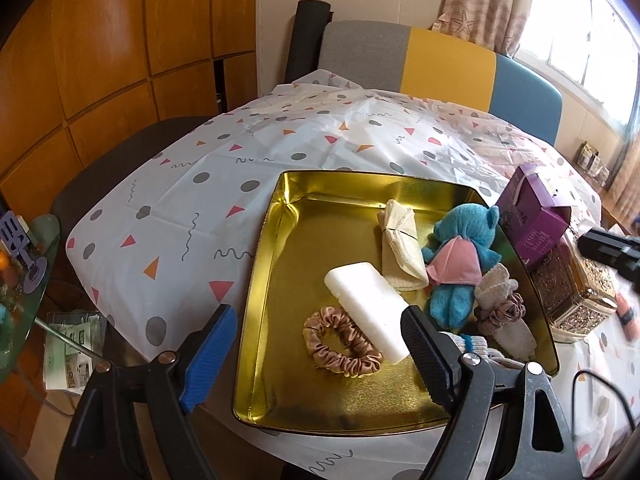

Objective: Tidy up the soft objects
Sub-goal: 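Move both tools back from the tray to the remaining items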

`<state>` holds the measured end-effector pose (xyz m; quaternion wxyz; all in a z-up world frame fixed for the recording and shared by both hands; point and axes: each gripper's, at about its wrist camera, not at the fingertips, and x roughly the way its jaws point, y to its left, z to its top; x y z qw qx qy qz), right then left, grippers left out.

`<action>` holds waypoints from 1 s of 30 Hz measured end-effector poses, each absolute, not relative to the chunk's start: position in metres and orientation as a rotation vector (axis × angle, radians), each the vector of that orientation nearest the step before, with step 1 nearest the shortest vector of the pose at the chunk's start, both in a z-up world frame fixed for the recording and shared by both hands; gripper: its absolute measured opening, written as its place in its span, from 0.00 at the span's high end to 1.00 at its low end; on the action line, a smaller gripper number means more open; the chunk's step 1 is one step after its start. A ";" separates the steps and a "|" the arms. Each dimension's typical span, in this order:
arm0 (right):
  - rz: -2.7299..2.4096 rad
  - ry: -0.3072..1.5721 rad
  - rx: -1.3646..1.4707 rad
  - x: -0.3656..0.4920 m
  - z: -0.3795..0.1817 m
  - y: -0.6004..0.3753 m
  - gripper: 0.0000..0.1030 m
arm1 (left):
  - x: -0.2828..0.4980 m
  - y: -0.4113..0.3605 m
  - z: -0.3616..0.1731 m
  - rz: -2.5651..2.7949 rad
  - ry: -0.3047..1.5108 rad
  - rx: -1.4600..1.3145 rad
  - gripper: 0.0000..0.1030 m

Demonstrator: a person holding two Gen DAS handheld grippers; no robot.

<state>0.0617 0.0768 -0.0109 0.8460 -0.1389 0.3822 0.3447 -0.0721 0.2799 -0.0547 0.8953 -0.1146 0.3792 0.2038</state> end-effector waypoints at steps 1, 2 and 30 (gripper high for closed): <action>0.716 0.794 -0.282 0.063 -0.007 0.069 0.62 | -0.072 0.278 -0.054 0.420 0.787 -0.234 0.18; 0.704 0.783 -0.271 0.064 -0.004 0.061 0.62 | -0.072 0.276 -0.054 0.418 0.788 -0.230 0.18; -0.140 0.856 0.144 0.163 -0.048 -0.264 0.62 | -0.058 0.247 -0.046 0.333 0.777 -0.184 0.18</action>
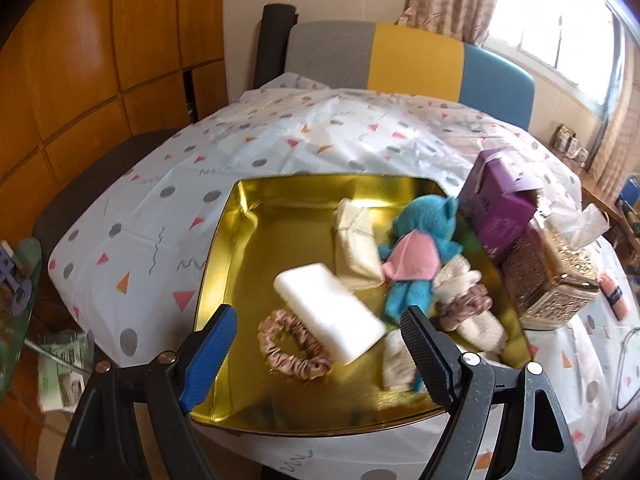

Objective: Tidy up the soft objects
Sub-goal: 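Move both tools back from the tray to the remaining items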

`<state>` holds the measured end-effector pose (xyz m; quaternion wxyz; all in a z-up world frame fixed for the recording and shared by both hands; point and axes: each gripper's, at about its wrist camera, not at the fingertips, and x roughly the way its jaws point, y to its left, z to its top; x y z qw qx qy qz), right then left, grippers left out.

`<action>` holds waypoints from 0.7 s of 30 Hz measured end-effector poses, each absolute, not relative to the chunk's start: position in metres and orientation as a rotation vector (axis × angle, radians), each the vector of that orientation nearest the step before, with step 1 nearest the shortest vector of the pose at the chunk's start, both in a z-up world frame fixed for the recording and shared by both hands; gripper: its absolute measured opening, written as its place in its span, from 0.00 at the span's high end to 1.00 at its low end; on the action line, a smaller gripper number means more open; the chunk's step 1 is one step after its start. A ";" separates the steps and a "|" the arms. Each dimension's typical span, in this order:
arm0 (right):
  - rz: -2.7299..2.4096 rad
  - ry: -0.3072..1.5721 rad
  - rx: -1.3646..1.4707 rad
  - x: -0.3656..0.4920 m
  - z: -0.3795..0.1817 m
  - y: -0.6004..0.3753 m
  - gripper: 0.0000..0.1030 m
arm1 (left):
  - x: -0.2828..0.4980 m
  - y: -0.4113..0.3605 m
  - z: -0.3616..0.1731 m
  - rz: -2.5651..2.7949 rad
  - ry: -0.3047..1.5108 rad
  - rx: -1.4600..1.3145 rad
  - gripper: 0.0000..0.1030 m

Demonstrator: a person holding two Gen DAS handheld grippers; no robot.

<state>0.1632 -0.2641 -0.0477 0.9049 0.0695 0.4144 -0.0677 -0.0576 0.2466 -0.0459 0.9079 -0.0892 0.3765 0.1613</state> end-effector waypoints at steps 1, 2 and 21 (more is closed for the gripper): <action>-0.171 0.862 0.167 0.163 -0.055 -0.276 0.62 | -0.056 0.243 -0.042 0.324 0.767 -0.178 0.18; -0.200 0.870 0.194 0.162 -0.062 -0.288 0.62 | -0.055 0.240 -0.038 0.311 0.758 -0.175 0.18; 0.053 1.006 0.159 0.184 -0.090 -0.251 0.62 | -0.029 0.204 -0.053 0.208 0.848 -0.147 0.18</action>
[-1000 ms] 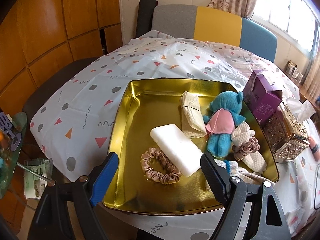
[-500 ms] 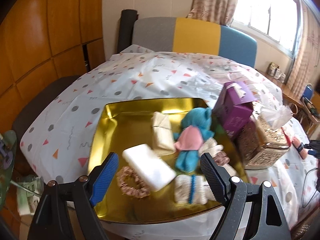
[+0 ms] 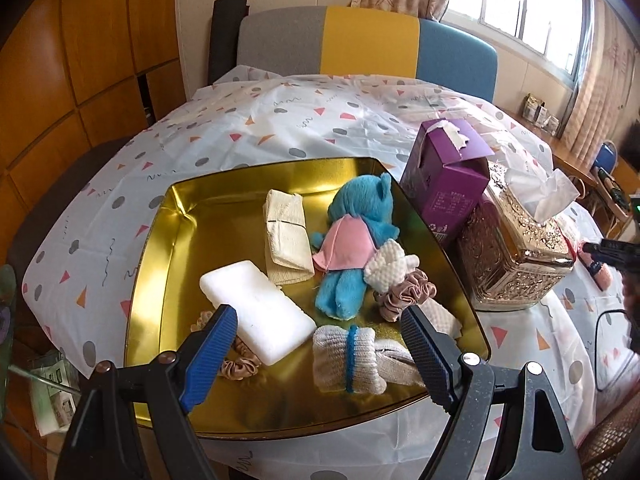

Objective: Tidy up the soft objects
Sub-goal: 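Move both tools back from the tray to the remaining items, then grasp the red Christmas sock with the right gripper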

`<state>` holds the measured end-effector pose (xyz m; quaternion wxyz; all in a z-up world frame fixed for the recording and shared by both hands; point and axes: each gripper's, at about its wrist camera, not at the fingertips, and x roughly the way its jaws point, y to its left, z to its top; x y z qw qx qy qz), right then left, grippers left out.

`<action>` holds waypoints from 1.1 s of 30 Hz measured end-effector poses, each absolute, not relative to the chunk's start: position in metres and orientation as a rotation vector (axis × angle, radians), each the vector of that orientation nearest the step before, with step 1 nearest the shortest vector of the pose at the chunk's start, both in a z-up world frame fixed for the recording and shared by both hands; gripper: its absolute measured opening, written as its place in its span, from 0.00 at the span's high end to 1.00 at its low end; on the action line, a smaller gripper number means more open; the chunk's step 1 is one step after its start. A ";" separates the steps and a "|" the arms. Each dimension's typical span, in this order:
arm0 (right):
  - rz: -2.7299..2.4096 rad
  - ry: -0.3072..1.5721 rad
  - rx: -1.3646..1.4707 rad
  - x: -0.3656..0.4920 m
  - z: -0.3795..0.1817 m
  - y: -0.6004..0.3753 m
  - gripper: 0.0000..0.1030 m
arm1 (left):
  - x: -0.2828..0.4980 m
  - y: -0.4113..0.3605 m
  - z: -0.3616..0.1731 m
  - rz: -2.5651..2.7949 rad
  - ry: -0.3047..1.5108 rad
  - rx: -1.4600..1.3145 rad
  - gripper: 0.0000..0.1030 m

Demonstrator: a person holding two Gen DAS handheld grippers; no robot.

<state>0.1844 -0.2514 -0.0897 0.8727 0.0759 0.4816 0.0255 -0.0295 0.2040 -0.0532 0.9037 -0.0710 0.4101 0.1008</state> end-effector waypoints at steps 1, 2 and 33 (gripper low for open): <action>0.068 1.012 0.129 0.190 -0.090 -0.245 0.62 | -0.029 0.205 -0.054 0.209 0.850 -0.150 0.18; 0.080 1.021 0.098 0.197 -0.092 -0.239 0.62 | -0.029 0.205 -0.055 0.210 0.853 -0.153 0.18; 0.153 1.205 -0.103 0.184 -0.127 -0.229 0.83 | 0.005 0.150 0.013 -0.013 0.743 -0.080 0.18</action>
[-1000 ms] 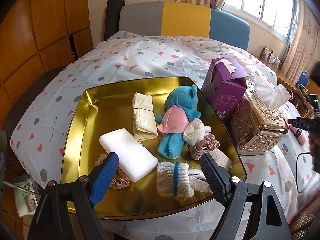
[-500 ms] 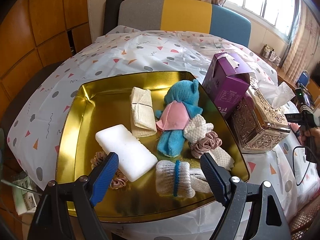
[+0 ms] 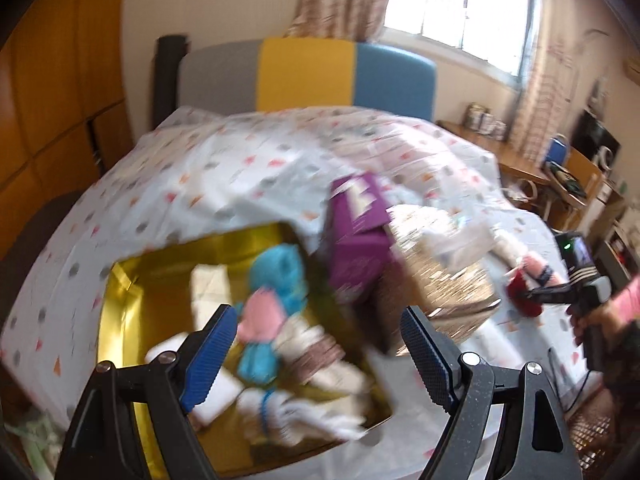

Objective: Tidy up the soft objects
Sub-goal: 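Grasp the red Christmas sock with the right gripper, then grasp the blue Tempo tissue pack with left gripper while right holds the red sock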

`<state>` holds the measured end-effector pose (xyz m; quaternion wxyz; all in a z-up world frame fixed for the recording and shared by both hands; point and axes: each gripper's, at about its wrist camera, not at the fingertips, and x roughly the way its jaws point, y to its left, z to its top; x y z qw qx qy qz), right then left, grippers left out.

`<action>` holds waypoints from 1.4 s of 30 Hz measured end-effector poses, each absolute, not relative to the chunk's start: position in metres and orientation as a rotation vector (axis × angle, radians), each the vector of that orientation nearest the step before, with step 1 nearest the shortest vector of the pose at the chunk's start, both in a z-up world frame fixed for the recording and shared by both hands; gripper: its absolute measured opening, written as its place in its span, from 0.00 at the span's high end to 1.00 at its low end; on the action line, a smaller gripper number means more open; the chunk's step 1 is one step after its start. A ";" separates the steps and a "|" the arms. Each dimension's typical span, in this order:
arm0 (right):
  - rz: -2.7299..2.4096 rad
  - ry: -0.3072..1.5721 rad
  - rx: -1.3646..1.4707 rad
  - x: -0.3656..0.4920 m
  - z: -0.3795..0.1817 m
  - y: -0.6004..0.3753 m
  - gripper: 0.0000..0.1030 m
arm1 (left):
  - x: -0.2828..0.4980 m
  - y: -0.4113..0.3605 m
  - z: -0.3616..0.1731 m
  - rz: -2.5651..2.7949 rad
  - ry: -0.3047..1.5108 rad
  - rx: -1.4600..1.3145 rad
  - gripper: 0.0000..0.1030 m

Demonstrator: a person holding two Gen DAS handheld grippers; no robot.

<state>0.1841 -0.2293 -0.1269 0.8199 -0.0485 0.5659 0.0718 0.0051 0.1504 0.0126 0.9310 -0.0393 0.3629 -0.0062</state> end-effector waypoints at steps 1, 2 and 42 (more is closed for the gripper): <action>0.153 1.199 -0.088 0.182 -0.127 -0.232 0.83 | 0.012 0.139 0.021 -0.048 0.736 -0.058 0.18; 0.149 1.196 -0.076 0.181 -0.126 -0.235 0.83 | 0.018 0.129 0.028 -0.072 0.728 -0.043 0.18; 0.110 1.257 0.043 0.202 -0.126 -0.262 0.81 | 0.329 -0.172 -0.136 -0.223 1.293 0.390 0.41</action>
